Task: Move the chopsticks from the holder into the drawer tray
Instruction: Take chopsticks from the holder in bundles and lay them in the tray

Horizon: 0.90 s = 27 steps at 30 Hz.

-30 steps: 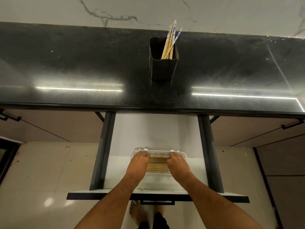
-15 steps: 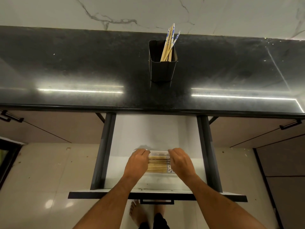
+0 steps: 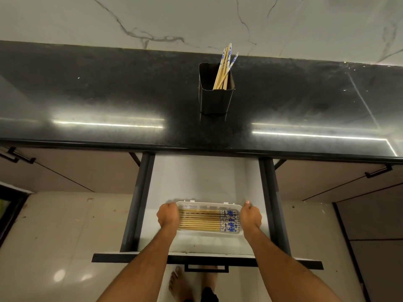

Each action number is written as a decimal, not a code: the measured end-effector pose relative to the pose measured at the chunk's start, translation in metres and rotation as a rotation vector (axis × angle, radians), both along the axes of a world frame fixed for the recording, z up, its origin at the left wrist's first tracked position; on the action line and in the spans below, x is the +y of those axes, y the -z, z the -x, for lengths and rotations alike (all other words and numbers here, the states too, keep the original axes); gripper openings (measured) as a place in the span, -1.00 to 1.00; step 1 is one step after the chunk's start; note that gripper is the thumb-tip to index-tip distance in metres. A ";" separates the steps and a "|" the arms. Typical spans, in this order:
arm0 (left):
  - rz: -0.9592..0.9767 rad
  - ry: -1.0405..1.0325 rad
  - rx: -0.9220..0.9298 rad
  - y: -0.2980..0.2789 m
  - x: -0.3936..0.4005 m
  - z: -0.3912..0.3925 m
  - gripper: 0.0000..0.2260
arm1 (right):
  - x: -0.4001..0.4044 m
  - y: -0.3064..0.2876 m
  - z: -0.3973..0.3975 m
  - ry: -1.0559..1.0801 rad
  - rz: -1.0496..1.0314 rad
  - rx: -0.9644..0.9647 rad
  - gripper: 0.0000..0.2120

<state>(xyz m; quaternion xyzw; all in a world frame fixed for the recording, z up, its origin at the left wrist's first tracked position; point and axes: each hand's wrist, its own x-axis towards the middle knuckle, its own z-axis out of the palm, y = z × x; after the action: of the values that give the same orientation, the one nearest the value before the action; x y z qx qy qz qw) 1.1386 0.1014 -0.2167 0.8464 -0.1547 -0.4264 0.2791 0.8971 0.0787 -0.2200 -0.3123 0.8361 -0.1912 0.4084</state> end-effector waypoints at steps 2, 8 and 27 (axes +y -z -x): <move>-0.015 0.006 0.012 0.002 -0.001 0.001 -0.71 | 0.001 0.000 -0.002 -0.018 -0.013 0.013 -0.61; -0.027 0.025 0.005 0.000 -0.001 0.002 -0.70 | 0.001 -0.003 -0.008 -0.078 -0.009 0.060 -0.63; 0.441 0.639 -0.525 -0.120 -0.077 0.006 -0.65 | -0.070 -0.102 -0.031 -0.789 0.682 0.671 -0.64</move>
<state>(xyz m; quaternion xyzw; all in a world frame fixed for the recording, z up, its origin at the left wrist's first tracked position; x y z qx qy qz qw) 1.1326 0.0240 -0.0963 0.7561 -0.5598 -0.2193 0.2585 0.9284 0.0083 -0.1175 -0.7540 0.6322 -0.1736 0.0404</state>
